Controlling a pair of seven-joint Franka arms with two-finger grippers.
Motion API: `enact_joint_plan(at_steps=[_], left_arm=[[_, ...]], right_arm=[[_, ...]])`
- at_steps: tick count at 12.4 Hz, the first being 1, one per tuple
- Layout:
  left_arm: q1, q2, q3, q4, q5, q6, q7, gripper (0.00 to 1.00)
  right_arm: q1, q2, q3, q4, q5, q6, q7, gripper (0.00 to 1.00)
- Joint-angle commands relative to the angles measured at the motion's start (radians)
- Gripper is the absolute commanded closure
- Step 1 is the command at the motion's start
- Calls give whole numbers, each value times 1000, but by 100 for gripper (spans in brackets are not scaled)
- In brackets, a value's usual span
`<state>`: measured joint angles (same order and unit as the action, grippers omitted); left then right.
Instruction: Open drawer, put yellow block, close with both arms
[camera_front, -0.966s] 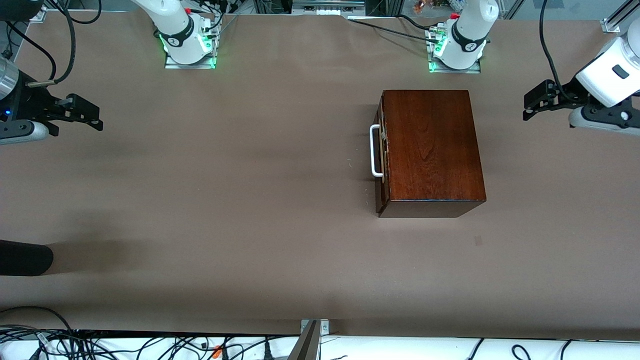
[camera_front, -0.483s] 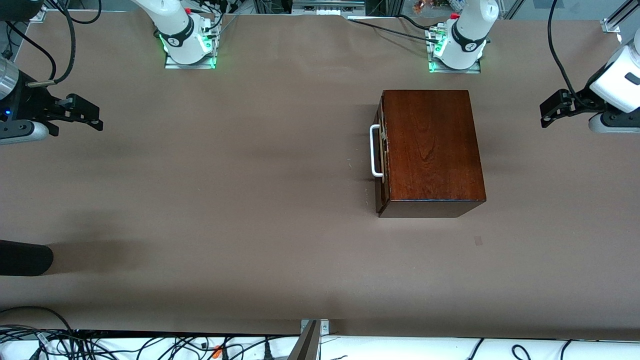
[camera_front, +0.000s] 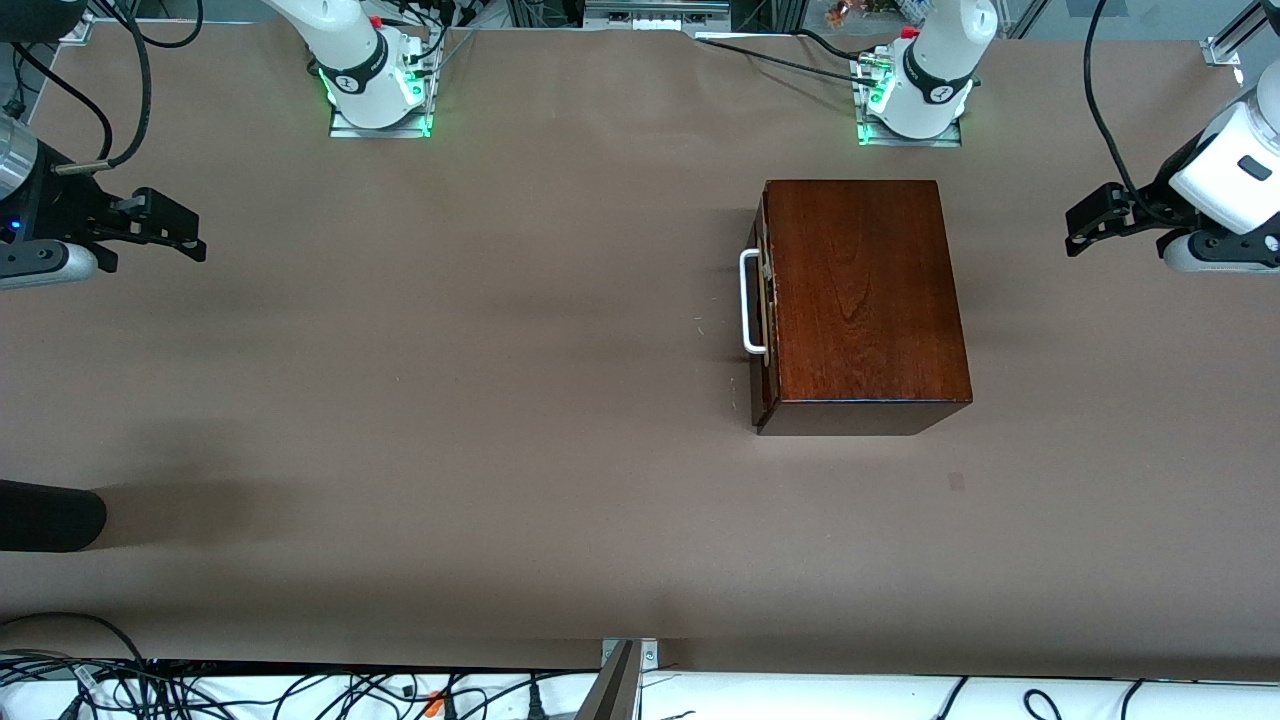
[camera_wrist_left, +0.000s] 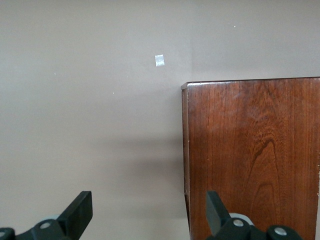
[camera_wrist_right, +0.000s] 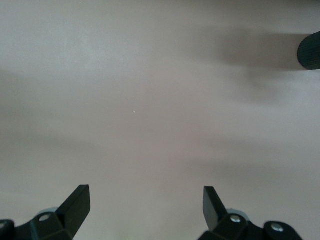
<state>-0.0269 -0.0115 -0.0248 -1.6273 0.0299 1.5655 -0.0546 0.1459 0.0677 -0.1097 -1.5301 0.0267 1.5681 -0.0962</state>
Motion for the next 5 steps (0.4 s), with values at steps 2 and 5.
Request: enact_joint_plan(at_steps=[2, 5], left_arm=[[1, -7, 6, -13, -16, -7, -47, 0], [-13, -10, 8, -13, -18, -7, -71, 0]], right_arm=[[-9, 4, 4, 15, 1, -2, 10, 0], [-9, 4, 4, 15, 1, -2, 10, 0]])
